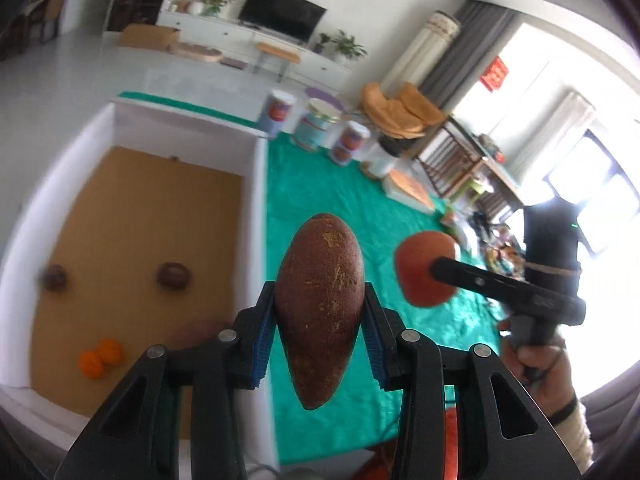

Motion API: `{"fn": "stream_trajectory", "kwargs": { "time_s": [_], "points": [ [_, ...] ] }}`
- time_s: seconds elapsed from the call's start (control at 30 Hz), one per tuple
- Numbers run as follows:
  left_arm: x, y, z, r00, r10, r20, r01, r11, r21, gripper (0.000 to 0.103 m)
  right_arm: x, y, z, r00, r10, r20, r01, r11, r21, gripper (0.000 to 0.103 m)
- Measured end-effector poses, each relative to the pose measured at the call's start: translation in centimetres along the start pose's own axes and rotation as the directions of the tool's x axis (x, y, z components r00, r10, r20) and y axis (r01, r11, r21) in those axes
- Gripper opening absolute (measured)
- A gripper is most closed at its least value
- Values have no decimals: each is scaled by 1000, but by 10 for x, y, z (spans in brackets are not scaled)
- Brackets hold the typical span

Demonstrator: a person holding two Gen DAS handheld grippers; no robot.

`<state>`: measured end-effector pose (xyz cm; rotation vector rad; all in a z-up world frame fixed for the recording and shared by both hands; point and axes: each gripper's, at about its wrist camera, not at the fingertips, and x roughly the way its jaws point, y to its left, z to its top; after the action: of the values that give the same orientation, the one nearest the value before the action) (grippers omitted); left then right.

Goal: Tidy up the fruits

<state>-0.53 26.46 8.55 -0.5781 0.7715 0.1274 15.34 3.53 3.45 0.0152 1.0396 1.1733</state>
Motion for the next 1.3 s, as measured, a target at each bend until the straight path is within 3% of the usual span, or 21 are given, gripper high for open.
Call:
{"fn": "stream_trajectory", "kwargs": {
  "time_s": [0.1, 0.2, 0.3, 0.4, 0.47, 0.57, 0.63, 0.7, 0.8, 0.9, 0.97, 1.0, 1.07, 1.17, 1.2, 1.3],
  "points": [
    [30, 62, 17, 980, 185, -66, -188, 981, -39, 40, 63, 54, 11, 996, 25, -89, -33, 995, -94, 68],
    [77, 114, 22, 940, 296, -169, -312, 947, -73, 40, 125, 83, 19, 985, -85, -151, 53, 977, -205, 68],
    [111, 151, 17, 913, 319, -254, -360, 924, -131, 40, 177, 90, 26, 954, -232, -191, 170, 940, -295, 68],
    [129, 169, 9, 899, 312, -308, -373, 913, -163, 41, 209, 83, 28, 922, -329, -206, 247, 905, -346, 68],
    [136, 177, 5, 885, 321, -338, -395, 902, -175, 41, 226, 78, 27, 890, -404, -212, 301, 868, -394, 68],
    [147, 188, 1, 867, 327, -376, -418, 887, -193, 41, 247, 69, 25, 839, -490, -237, 347, 817, -461, 69],
    [151, 192, -1, 866, 324, -381, -421, 883, -205, 42, 258, 65, 23, 814, -513, -271, 343, 802, -489, 69],
    [149, 190, 0, 871, 329, -365, -419, 885, -202, 47, 254, 67, 23, 817, -530, -226, 358, 775, -521, 70],
    [133, 176, 6, 884, 367, -288, -425, 888, -173, 61, 235, 68, 33, 839, -508, -193, 370, 794, -483, 77],
    [96, 145, 13, 894, 427, -133, -440, 893, -96, 71, 197, 76, 47, 866, -487, -113, 397, 808, -436, 87],
    [63, 116, 12, 882, 471, -8, -471, 881, -31, 83, 166, 82, 56, 886, -459, -69, 402, 832, -384, 96],
    [48, 101, 9, 871, 489, 54, -489, 872, -6, 87, 151, 84, 58, 894, -446, -53, 401, 845, -354, 98],
    [17, 74, 1, 832, 528, 168, -540, 841, 28, 94, 123, 89, 55, 909, -415, -36, 387, 873, -298, 102],
    [-15, 40, -16, 738, 613, 281, -647, 762, 37, 96, 89, 93, 39, 938, -344, -31, 330, 918, -219, 102],
    [-21, 32, -22, 717, 635, 287, -669, 743, 25, 96, 82, 95, 30, 950, -311, -33, 299, 934, -197, 103],
    [-35, 24, -39, 700, 661, 271, -679, 733, -32, 96, 67, 100, -4, 976, -214, -40, 207, 970, -125, 103]
  ]
}}
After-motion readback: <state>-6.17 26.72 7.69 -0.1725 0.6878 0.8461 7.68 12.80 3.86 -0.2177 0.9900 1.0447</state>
